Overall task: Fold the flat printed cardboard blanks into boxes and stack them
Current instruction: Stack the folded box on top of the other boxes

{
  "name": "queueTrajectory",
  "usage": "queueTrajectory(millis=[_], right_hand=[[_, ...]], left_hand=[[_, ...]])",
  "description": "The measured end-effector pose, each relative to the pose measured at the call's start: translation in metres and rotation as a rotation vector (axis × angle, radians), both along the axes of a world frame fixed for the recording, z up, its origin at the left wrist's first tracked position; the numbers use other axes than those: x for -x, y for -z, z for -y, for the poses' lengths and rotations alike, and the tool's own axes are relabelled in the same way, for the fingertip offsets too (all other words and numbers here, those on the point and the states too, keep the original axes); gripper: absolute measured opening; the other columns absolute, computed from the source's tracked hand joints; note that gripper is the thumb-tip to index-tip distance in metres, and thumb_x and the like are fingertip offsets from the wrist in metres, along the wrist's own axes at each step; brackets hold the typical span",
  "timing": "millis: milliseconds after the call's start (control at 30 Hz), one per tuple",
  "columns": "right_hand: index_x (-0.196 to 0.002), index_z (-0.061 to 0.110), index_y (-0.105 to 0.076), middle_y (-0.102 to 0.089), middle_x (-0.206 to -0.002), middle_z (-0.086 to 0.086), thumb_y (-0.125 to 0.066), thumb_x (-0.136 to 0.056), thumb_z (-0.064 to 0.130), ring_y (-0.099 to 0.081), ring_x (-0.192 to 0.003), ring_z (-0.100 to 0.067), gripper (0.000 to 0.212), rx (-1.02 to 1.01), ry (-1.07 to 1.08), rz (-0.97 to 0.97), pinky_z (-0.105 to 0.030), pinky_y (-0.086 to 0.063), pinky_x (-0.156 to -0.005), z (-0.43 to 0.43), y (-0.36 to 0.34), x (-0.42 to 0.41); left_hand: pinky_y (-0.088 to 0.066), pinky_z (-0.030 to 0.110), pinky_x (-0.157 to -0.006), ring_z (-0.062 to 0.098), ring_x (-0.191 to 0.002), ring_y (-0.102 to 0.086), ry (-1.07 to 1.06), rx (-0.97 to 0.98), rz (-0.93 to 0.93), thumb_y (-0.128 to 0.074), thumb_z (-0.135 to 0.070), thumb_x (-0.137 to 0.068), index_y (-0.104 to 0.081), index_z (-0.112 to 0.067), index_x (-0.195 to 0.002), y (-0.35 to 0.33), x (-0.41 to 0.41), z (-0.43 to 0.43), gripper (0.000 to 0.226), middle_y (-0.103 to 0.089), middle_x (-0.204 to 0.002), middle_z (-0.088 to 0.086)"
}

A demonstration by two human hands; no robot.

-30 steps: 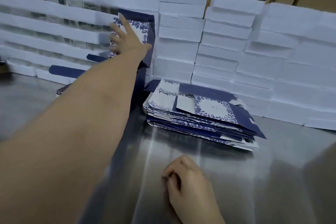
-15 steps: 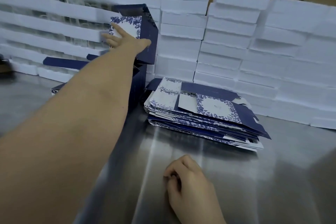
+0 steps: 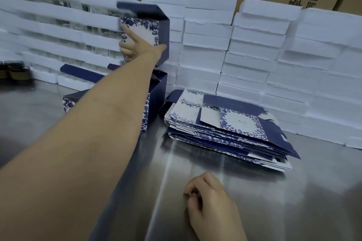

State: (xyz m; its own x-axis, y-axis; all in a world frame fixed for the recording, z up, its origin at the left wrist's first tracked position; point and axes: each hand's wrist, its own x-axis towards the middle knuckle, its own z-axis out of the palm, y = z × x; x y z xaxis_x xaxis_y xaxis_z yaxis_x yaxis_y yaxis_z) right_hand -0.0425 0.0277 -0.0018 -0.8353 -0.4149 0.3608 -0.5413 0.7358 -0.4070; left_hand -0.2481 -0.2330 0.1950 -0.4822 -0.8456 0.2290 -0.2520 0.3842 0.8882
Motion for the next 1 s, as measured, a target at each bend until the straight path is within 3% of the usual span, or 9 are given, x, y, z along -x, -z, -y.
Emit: queueTrajectory(millis=[67, 233, 400, 633, 700, 800, 900, 1000], right_hand=[[-0.093, 0.03, -0.05, -0.041, -0.109, 0.015, -0.045, -0.087, 0.029, -0.042, -0.106, 0.004, 0.008, -0.018, 0.003, 0.012, -0.016, -0.043, -0.074, -0.001, 0.0, 0.001], [-0.095, 0.032, -0.048, -0.04, -0.111, 0.014, -0.042, -0.087, 0.031, -0.04, -0.109, 0.003, 0.01, -0.058, -0.004, 0.037, -0.014, -0.042, -0.076, -0.001, -0.003, 0.003], [-0.1, 0.03, -0.047, -0.039, -0.113, 0.013, -0.041, -0.088, 0.033, -0.04, -0.11, 0.003, 0.013, -0.092, 0.01, 0.048, -0.013, -0.042, -0.078, 0.0, -0.005, 0.0], [-0.101, 0.029, -0.047, -0.04, -0.106, 0.011, -0.041, -0.085, 0.041, -0.049, -0.102, -0.001, 0.021, -0.101, 0.074, 0.054, -0.011, -0.042, -0.072, 0.001, -0.001, 0.006], [-0.099, 0.031, -0.048, -0.039, -0.104, 0.012, -0.044, -0.085, 0.039, -0.048, -0.102, -0.002, 0.016, -0.1, 0.079, 0.06, -0.014, -0.04, -0.068, 0.002, -0.001, 0.006], [-0.093, 0.033, -0.05, -0.044, -0.103, 0.011, -0.046, -0.088, 0.032, -0.052, -0.097, -0.006, 0.007, -0.09, 0.079, 0.055, -0.021, -0.039, -0.07, 0.002, -0.005, 0.003], [-0.086, 0.028, -0.055, -0.051, -0.094, 0.008, -0.049, -0.088, 0.025, -0.056, -0.088, -0.014, 0.007, -0.047, 0.096, 0.049, -0.031, -0.044, -0.071, -0.001, -0.007, -0.001], [-0.082, 0.025, -0.062, -0.056, -0.09, 0.006, -0.055, -0.086, 0.018, -0.057, -0.083, -0.017, 0.011, 0.003, 0.088, 0.064, -0.031, -0.043, -0.068, -0.002, -0.009, -0.003]], left_hand=[[-0.032, 0.04, -0.098, 0.03, -0.123, -0.028, 0.019, 0.014, 0.121, -0.078, -0.061, -0.067, 0.026, -0.023, -0.149, 0.012, 0.006, -0.001, 0.138, -0.019, -0.148, 0.023], [-0.026, 0.045, -0.108, 0.032, -0.138, -0.017, 0.085, 0.086, 0.309, -0.083, -0.06, -0.06, 0.032, -0.021, -0.146, 0.034, 0.015, 0.003, 0.149, -0.006, -0.155, 0.023], [-0.029, 0.043, -0.104, 0.032, -0.127, -0.028, -0.014, 0.114, 0.247, -0.08, -0.07, -0.054, 0.028, -0.021, -0.148, 0.041, 0.02, 0.001, 0.151, -0.015, -0.15, 0.022], [-0.016, 0.045, -0.116, 0.046, -0.144, -0.008, 0.051, 0.043, 0.281, -0.077, -0.063, -0.067, 0.03, -0.01, -0.147, 0.041, 0.019, -0.003, 0.144, 0.025, -0.152, 0.033], [-0.011, 0.048, -0.118, 0.047, -0.145, 0.001, 0.085, 0.005, 0.221, -0.072, -0.061, -0.075, 0.028, -0.004, -0.146, 0.03, 0.01, -0.013, 0.136, 0.025, -0.151, 0.034], [-0.01, 0.044, -0.12, 0.041, -0.147, 0.001, 0.132, 0.094, 0.027, -0.05, -0.056, -0.094, 0.018, 0.004, -0.148, 0.014, -0.013, -0.04, 0.106, 0.018, -0.155, 0.031], [-0.012, 0.038, -0.121, 0.031, -0.15, 0.0, 0.3, 0.3, -0.099, -0.037, -0.036, -0.102, 0.006, 0.001, -0.152, 0.018, -0.051, -0.084, 0.076, 0.004, -0.161, 0.019], [-0.014, 0.038, -0.121, 0.027, -0.149, -0.009, 0.51, 0.623, -0.24, -0.045, -0.017, -0.097, -0.017, -0.003, -0.152, 0.052, -0.111, -0.126, 0.064, -0.017, -0.16, 0.014]])
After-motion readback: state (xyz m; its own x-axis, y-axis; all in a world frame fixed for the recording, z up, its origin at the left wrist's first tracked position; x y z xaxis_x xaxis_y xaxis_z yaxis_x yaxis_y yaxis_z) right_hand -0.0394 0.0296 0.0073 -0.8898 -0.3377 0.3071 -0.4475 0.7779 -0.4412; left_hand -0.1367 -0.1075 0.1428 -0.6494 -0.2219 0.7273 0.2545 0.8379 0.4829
